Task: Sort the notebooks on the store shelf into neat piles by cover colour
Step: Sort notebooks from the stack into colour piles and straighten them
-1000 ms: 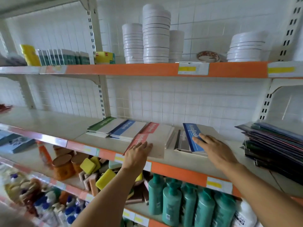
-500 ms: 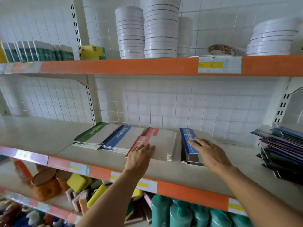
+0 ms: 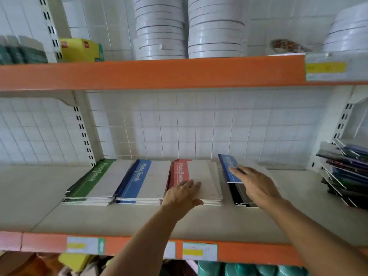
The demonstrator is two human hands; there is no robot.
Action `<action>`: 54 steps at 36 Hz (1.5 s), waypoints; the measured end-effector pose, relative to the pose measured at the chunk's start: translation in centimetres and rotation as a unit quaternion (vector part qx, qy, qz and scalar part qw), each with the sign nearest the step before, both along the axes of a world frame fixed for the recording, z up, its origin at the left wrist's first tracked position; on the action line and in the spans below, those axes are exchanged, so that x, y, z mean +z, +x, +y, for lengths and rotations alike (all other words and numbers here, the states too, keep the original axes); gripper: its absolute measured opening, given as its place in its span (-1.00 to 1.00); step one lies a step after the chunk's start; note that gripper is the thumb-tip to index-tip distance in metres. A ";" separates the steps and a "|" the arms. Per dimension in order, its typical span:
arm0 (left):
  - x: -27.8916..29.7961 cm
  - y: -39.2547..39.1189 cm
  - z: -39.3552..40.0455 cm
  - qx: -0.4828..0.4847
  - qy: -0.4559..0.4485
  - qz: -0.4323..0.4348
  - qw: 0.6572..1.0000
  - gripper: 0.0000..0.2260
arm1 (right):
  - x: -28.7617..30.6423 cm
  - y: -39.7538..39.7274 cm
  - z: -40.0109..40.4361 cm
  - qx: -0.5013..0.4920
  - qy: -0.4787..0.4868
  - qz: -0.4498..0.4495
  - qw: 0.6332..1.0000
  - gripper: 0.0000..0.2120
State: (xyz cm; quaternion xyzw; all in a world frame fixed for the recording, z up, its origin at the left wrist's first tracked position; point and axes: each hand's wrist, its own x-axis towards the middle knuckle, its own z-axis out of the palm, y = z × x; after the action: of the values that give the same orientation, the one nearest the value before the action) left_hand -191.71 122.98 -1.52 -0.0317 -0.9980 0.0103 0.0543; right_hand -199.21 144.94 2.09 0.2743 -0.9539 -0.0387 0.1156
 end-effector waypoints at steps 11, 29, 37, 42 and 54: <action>0.1 -1.0 -0.1 -0.006 -0.005 0.008 1.000 -0.42 | -0.1 0.2 -1.4 0.030 -0.006 0.012 0.999 -0.32; 0.4 7.5 -11.5 0.156 0.007 0.112 0.981 -0.50 | 1.1 5.0 -10.7 0.115 -0.038 0.026 0.992 -0.26; 0.4 10.1 -19.5 0.157 -0.008 0.103 0.982 -0.50 | 1.2 8.5 -19.5 0.135 -0.053 0.021 0.989 -0.31; 0.2 10.3 -23.1 0.139 -0.006 0.108 0.984 -0.32 | 0.6 10.1 -24.1 0.141 -0.049 -0.004 0.989 -0.33; -0.2 9.8 -25.9 0.107 0.003 0.084 0.991 -0.54 | -2.0 10.8 -28.1 0.118 -0.056 -0.056 0.990 -0.27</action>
State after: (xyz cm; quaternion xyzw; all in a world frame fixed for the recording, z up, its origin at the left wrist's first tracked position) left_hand -181.91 97.09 -1.73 0.0761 -0.9875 0.0158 0.1369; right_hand -188.44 116.80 0.12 0.3796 -0.9206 0.0436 0.0811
